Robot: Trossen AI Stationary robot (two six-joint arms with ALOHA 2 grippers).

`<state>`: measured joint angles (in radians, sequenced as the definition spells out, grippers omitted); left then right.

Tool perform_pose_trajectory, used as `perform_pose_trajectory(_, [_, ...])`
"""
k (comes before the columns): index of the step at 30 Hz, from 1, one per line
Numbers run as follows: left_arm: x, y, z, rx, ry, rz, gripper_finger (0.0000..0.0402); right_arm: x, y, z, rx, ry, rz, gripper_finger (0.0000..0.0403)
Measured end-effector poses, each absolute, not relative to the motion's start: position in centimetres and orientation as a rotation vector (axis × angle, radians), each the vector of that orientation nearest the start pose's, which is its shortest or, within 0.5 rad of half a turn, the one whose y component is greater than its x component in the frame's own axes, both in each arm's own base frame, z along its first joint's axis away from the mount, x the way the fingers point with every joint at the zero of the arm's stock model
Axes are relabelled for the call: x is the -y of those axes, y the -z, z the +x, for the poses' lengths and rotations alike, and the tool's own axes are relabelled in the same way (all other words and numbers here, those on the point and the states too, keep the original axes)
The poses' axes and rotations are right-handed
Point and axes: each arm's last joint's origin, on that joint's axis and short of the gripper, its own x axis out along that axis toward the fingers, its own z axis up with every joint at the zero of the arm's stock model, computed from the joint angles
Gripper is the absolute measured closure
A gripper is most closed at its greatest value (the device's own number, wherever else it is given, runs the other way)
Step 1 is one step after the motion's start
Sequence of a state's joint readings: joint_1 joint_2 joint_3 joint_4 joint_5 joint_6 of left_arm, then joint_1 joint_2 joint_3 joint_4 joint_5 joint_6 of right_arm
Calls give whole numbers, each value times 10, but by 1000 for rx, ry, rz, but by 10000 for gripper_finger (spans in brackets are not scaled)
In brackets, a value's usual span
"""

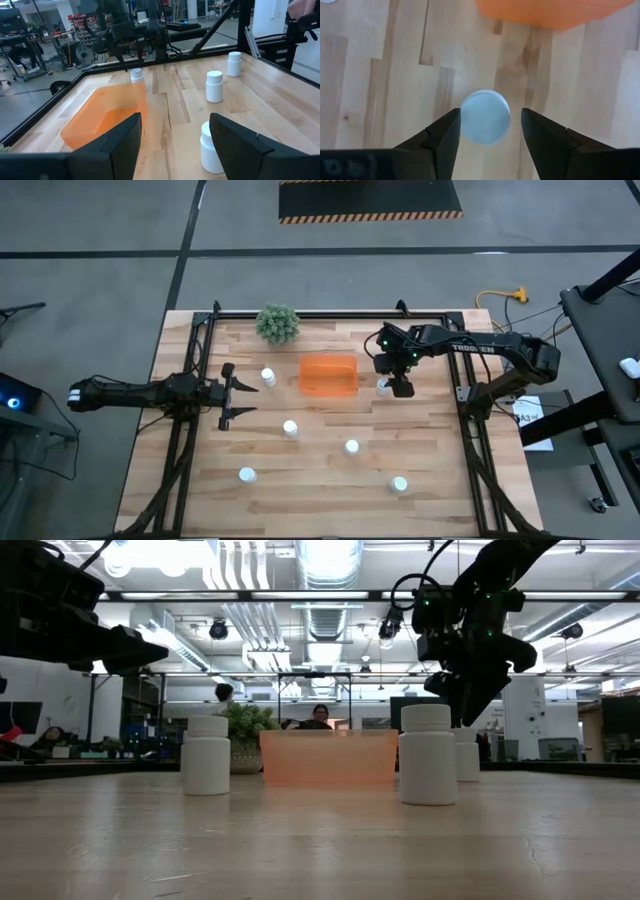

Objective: Pick and place pill bottles into a basket
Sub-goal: Put the white pill bottle into the orange bin

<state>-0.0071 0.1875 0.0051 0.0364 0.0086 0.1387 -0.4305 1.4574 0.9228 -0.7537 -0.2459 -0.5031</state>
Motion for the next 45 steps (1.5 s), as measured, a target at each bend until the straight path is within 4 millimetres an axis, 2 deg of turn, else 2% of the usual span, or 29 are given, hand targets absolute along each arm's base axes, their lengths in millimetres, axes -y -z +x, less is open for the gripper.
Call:
perform_pose_trajectory(41, [1, -153, 108, -144, 25, 138, 185, 100, -200, 235, -1202, -150, 31, 204])
perform_pose_trajectory(45, [1, -153, 108, -144, 26, 138, 185, 100, -200, 235, -1201, -148, 33, 195])
